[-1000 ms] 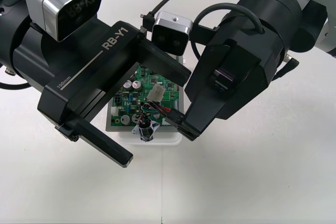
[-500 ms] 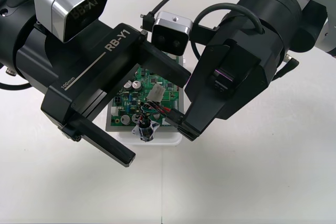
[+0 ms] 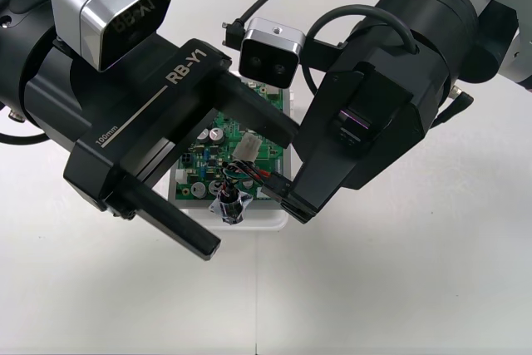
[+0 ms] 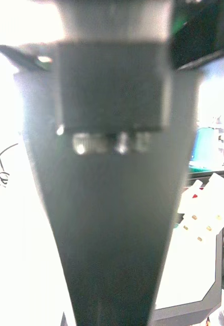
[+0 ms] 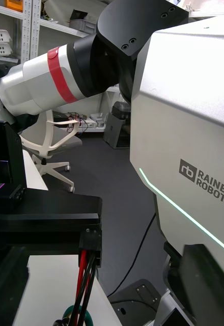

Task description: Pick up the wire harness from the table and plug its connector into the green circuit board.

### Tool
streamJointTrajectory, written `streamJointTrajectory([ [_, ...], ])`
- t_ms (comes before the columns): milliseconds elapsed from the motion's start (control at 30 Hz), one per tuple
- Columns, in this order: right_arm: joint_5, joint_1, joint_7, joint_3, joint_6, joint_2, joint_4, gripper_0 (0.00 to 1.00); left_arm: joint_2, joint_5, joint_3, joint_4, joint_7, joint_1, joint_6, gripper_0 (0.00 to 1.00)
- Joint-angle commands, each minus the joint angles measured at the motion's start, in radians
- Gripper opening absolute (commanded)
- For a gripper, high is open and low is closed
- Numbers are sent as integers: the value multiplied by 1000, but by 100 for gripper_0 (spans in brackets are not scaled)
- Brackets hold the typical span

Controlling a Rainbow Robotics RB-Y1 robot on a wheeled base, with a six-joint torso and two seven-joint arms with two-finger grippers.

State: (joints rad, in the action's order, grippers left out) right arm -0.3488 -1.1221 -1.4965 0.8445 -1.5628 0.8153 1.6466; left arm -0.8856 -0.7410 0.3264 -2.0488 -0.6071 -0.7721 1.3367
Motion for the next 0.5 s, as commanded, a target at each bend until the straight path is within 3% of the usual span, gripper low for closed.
streamJointTrajectory([
  [33,8,-39,-18,11,-8,-15,22,0,24,-5,17,-28,-54,-46,-48,0],
  [500,8,-39,-15,11,-8,-15,22,0,34,-8,19,-28,-48,-47,-54,0],
])
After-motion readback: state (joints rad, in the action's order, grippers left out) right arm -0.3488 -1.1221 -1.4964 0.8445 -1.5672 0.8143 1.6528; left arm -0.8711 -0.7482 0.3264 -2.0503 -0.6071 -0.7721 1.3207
